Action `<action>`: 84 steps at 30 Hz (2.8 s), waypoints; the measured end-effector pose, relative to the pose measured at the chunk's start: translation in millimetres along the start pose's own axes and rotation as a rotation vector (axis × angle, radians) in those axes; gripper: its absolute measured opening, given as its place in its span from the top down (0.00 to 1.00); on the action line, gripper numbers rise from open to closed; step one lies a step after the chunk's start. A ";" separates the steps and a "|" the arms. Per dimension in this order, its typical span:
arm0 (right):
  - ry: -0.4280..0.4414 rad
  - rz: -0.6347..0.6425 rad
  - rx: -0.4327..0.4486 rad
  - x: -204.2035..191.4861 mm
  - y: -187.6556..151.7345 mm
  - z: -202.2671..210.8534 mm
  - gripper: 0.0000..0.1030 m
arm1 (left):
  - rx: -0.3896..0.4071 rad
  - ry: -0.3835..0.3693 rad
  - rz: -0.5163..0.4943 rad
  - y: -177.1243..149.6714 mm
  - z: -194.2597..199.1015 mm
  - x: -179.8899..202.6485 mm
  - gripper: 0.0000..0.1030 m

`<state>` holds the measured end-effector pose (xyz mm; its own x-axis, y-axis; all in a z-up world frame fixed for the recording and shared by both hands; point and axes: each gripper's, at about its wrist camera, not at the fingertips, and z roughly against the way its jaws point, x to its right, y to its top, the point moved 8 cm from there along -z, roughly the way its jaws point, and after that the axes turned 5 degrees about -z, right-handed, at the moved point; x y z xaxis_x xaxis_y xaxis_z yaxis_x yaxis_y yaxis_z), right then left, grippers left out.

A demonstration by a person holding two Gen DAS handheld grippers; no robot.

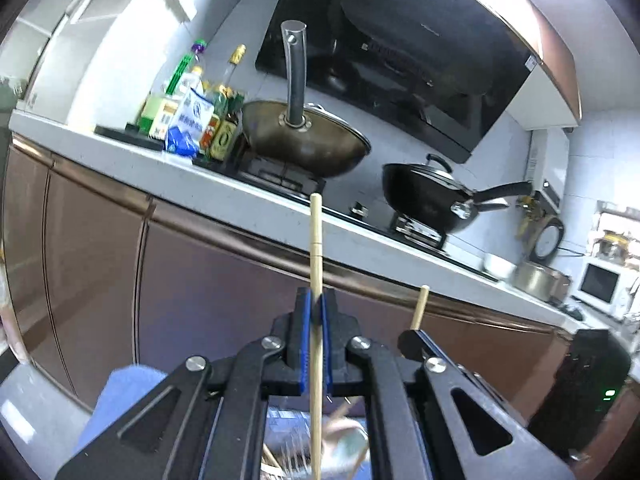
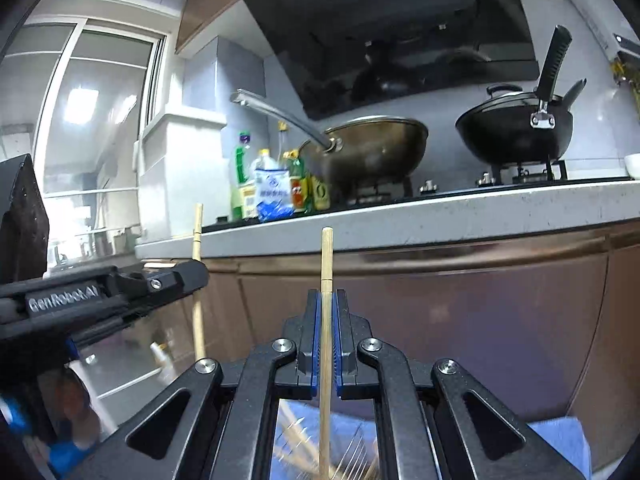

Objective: Organize utensils

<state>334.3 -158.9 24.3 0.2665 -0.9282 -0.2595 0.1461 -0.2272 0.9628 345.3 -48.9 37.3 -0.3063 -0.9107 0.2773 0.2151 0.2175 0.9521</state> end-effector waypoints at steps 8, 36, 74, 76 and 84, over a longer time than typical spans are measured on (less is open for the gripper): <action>-0.039 0.041 0.026 24.8 -17.5 -38.4 0.95 | 0.043 0.090 -0.020 -32.0 -47.0 -10.1 0.95; -0.216 -0.113 -0.097 34.9 -66.9 68.7 0.54 | -0.060 0.177 -0.099 -66.0 78.1 -16.7 0.56; -0.409 0.098 -0.107 -39.0 -57.3 237.7 0.00 | -0.050 0.355 -0.207 -57.1 245.1 -9.2 0.38; -0.419 0.113 -0.110 -41.0 -57.6 237.3 0.00 | -0.049 0.370 -0.205 -57.9 247.0 -11.6 0.35; -0.452 0.140 -0.109 -41.5 -56.6 240.5 0.00 | -0.053 0.398 -0.217 -58.4 248.0 -13.6 0.33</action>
<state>85.9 -178.4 -1.4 -0.1467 -0.9881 -0.0460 0.2437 -0.0812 0.9664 107.0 37.8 9.9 0.0281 -0.9996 -0.0088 0.2358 -0.0020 0.9718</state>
